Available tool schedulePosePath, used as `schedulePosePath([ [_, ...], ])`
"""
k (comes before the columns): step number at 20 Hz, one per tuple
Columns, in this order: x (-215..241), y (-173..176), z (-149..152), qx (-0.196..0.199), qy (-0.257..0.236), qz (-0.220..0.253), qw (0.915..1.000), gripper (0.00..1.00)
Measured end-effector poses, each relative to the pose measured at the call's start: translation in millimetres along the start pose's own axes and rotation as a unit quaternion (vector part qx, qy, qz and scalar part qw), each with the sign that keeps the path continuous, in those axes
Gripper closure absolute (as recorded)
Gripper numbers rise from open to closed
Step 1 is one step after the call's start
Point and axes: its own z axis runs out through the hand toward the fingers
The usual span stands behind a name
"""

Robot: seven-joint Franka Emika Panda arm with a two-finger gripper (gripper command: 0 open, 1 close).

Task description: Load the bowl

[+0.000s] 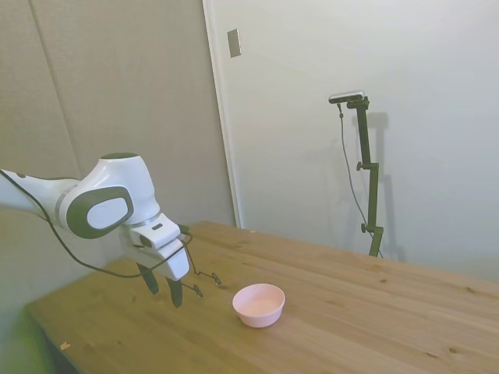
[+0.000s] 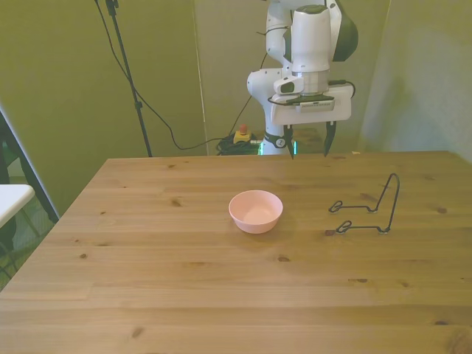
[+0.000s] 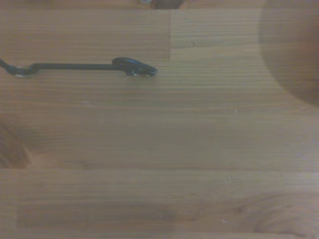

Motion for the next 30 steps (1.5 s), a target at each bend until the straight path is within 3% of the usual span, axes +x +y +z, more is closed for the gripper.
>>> schedulePosePath([
  [4, 4.6, -1.8, -1.3, -0.009, 0.014, -0.005, 0.9998, 0.00],
  [11, 63.7, -19.6, -25.0, -0.003, 0.079, 0.033, 0.9963, 0.00],
  [17, 109.5, -36.8, 2.4, 0.002, 0.098, 0.076, 0.9923, 0.00],
  [23, 135.8, -40.7, 28.9, -0.020, 0.103, 0.105, 0.9889, 0.00],
  [30, 151.9, -48.9, 69.9, -0.030, 0.091, 0.107, 0.9896, 0.00],
])
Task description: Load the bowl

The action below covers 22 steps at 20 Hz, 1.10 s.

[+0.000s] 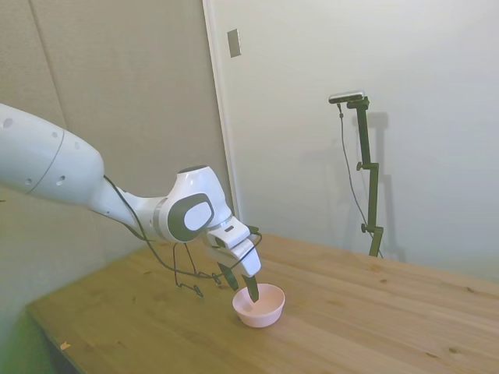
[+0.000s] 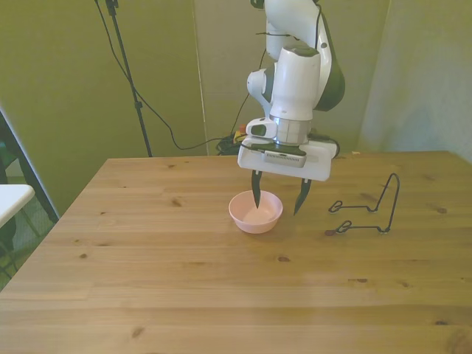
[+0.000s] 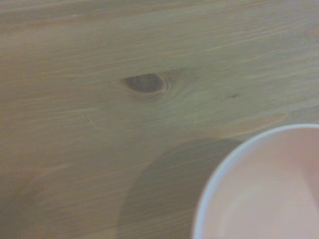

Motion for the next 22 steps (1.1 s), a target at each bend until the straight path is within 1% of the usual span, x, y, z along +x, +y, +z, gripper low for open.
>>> schedulePosePath([
  [1, -1.2, -1.7, 5.1, -0.002, -0.002, -0.002, 1.0000, 0.00],
  [2, -2.3, -3.4, 9.7, -0.004, -0.003, -0.003, 1.0000, 1.00],
  [7, -2.2, -5.4, 23.6, -0.010, -0.006, -0.003, 0.9999, 1.00],
  [16, -3.3, -6.7, 23.0, -0.005, -0.014, 0.005, 0.9999, 1.00],
  [22, -3.2, -6.7, 23.1, 0.006, -0.033, 0.003, 0.9994, 1.00],
])
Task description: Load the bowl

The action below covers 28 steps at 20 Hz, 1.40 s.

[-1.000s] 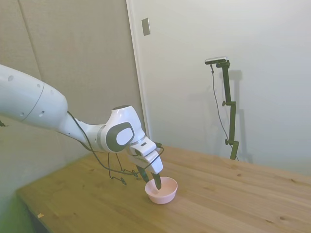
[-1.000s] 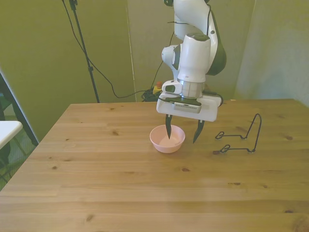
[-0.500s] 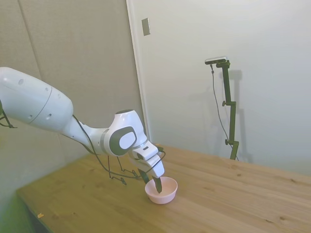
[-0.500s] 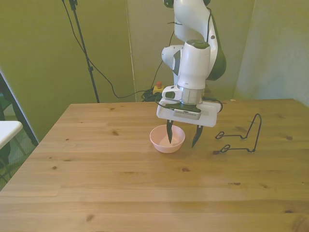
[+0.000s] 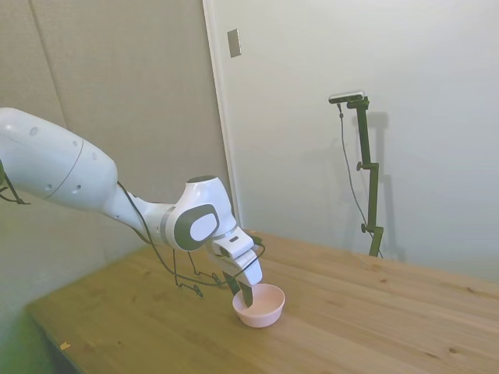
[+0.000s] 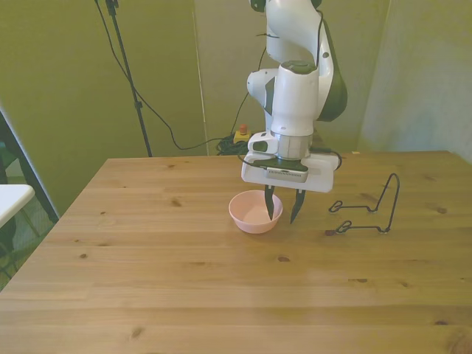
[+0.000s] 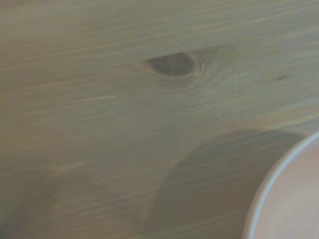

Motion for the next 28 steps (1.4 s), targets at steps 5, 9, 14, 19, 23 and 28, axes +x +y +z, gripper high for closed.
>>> schedulePosePath([
  [5, 0.2, -0.1, -0.2, 0.008, -0.011, -0.004, 0.9999, 1.00],
  [9, 0.5, -3.4, -6.7, 0.025, -0.018, -0.007, 0.9995, 1.00],
  [14, -13.1, -17.2, -35.3, 0.068, -0.037, -0.021, 0.9967, 1.00],
  [19, -44.4, -35.6, -69.2, 0.117, -0.073, -0.046, 0.9893, 1.00],
  [23, -79.5, -53.2, -127.6, 0.163, -0.106, -0.091, 0.9767, 1.00],
  [28, -84.2, -56.7, -129.6, 0.209, -0.140, -0.110, 0.9616, 1.00],
])
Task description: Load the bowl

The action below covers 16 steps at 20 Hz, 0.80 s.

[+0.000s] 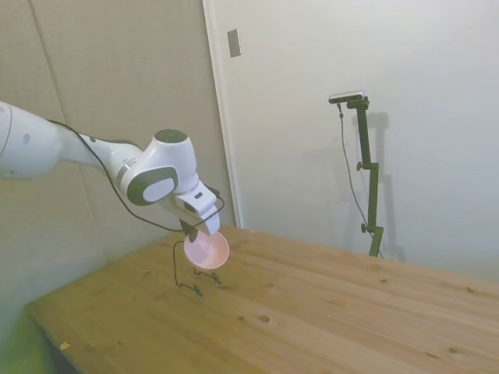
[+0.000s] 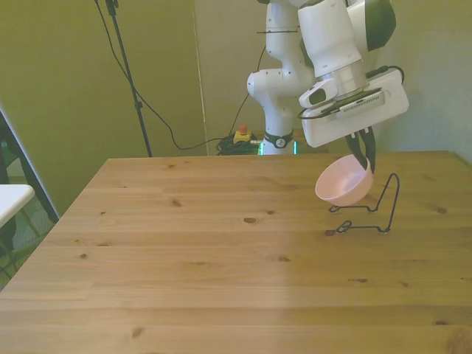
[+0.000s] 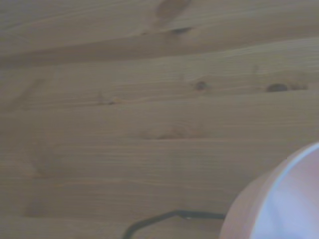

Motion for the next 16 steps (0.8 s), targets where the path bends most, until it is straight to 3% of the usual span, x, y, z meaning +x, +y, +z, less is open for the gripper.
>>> schedulePosePath([
  [7, -5.5, 5.0, 6.3, 0.089, -0.076, -0.036, 0.9924, 1.00],
  [16, 1.7, 38.6, 17.1, 0.135, -0.131, -0.044, 0.9811, 1.00],
])
